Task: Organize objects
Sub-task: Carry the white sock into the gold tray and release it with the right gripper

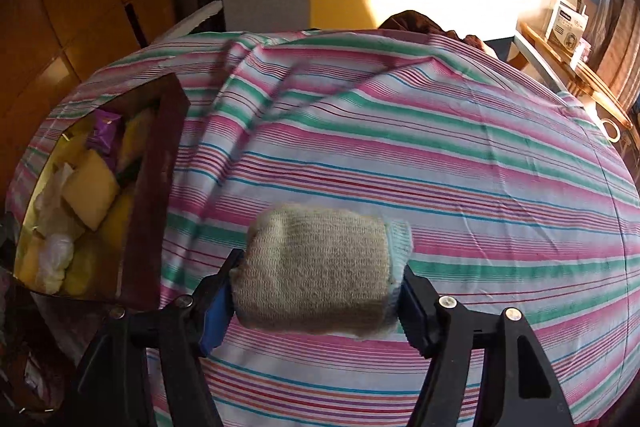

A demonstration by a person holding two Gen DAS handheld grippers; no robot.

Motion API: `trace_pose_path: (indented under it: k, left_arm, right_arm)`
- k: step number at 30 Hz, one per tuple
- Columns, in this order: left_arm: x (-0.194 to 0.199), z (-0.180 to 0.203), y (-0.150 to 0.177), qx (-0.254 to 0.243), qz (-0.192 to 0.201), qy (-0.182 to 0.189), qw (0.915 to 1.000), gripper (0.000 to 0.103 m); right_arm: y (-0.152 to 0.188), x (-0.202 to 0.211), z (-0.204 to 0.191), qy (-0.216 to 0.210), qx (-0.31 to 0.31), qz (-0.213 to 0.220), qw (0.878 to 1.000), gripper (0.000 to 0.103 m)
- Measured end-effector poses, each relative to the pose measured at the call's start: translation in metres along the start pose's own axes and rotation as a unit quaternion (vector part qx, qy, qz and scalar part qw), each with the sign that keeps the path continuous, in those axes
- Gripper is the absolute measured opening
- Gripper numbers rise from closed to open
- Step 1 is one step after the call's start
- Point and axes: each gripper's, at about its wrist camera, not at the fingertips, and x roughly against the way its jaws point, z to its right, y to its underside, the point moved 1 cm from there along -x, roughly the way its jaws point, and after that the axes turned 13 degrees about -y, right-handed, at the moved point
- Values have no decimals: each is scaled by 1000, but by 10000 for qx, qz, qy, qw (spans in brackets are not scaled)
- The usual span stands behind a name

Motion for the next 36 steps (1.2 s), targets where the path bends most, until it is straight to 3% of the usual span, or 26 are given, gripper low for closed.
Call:
trace_pose_path:
  k: [7, 11, 14, 18, 23, 27, 36]
  left_arm:
    - [2, -14, 2, 181, 0, -175, 9997, 59]
    - [1, -23, 2, 288, -18, -280, 9992, 63]
    - [1, -29, 3, 358, -16, -367, 9987, 69]
    - [-3, -35, 4, 444, -70, -462, 9979, 75]
    - [-7, -40, 4, 510, -127, -583, 9969, 81]
    - [-9, -42, 4, 557, -168, -633, 9963, 83]
    - [0, -42, 3, 567, -29, -738, 9957, 100]
  right_arm:
    - [-18, 0, -111, -848, 976, 185, 9914, 70]
    - [-17, -19, -156, -1071, 1379, -47, 9846, 71]
    - [-11, -41, -176, -994, 1605, -330, 9815, 72]
    - [2, -76, -187, -1011, 1805, -887, 9743, 73]
    - [17, -92, -189, -1132, 1713, -1104, 9724, 74]
    - [21, -86, -190, -1311, 1650, -944, 9730, 83]
    - [9, -52, -191, -1279, 1457, -262, 9807, 83]
